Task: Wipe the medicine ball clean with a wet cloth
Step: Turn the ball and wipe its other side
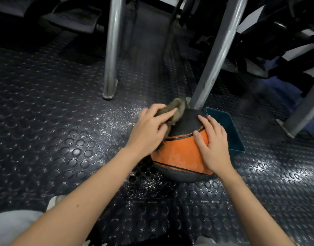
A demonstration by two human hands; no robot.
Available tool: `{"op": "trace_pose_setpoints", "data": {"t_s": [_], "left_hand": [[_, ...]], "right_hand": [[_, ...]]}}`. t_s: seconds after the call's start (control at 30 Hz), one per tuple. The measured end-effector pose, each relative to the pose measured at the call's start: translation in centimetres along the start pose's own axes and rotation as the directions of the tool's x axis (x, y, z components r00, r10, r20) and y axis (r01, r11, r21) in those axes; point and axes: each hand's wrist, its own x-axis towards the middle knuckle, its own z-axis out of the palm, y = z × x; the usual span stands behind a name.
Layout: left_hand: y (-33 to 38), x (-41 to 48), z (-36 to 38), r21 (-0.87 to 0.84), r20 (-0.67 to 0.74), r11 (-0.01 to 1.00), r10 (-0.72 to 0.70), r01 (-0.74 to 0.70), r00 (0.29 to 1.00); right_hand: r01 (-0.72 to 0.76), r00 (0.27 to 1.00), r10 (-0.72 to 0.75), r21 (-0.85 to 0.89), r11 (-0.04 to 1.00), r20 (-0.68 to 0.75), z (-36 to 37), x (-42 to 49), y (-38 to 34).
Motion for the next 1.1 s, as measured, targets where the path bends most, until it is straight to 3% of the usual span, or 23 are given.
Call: {"op": "trace_pose_setpoints", "data": {"t_s": [0.07, 0.13, 0.23, 0.3, 0.37, 0.43, 0.5, 0.6, 0.7, 0.9, 1.1], "left_hand": [[1.1, -0.4, 0.6, 0.091, 0.078, 0.985, 0.139, -0.145, 0.987], [0.2, -1.1, 1.1, 0.113, 0.141, 0.983, 0.131, -0.148, 0.981], [-2.7, -1.2, 1.0, 0.069, 0.125, 0.997, -0.038, 0.03, 0.991], [-4.8, -1.5, 0.4, 0.14, 0.151, 0.969, -0.223, 0.203, 0.963], [-5.5, -1.6, 0.0, 0.144, 0.133, 0.946, -0.31, 0.291, 0.941], [-3.8, -0.7, -0.2, 0.056, 0.069, 0.972, -0.233, 0.23, 0.97], [-1.2, 0.0, -0.2, 0.03, 0.03, 0.999, -0.038, 0.037, 0.999], [0.4, -0.9, 0.7, 0.125, 0.112, 0.968, 0.206, -0.219, 0.972], [-0.4, -1.6, 1.0, 0.081, 0.12, 0.984, 0.146, -0.156, 0.982], [-2.6, -0.7, -0.3, -0.029, 0.14, 0.979, -0.194, 0.2, 0.971], [-0.8, -0.5, -0.1, 0.031, 0.172, 0.998, -0.053, 0.048, 0.984]], "right_hand": [[0.003, 1.0, -0.003, -0.009, 1.0, 0.003, -0.1, 0.1, 0.0], [0.001, 1.0, -0.001, -0.013, 1.0, 0.017, -0.1, 0.0, -0.3], [-0.01, 0.999, 0.012, -0.054, 0.998, 0.035, 0.0, -0.1, -0.9], [0.013, 1.0, -0.011, -0.072, 0.997, 0.029, 0.1, -0.3, -1.2], [0.038, 0.999, -0.037, -0.058, 0.998, 0.026, 0.1, -0.5, -1.1], [0.049, 0.999, -0.048, -0.038, 0.998, 0.025, 0.0, -0.5, -0.9], [0.061, 0.998, -0.06, -0.036, 0.997, 0.025, 0.0, -0.3, -0.8], [0.087, 0.996, -0.086, -0.056, 0.995, 0.023, 0.2, 0.0, -0.6], [0.096, 0.995, -0.094, -0.082, 0.992, 0.03, 0.4, 0.1, -0.8], [0.121, 0.992, -0.118, -0.086, 0.989, 0.038, 0.4, -0.2, -1.2], [0.1, 0.994, -0.1, -0.013, 0.995, 0.042, -0.2, 0.1, 0.1]]}}
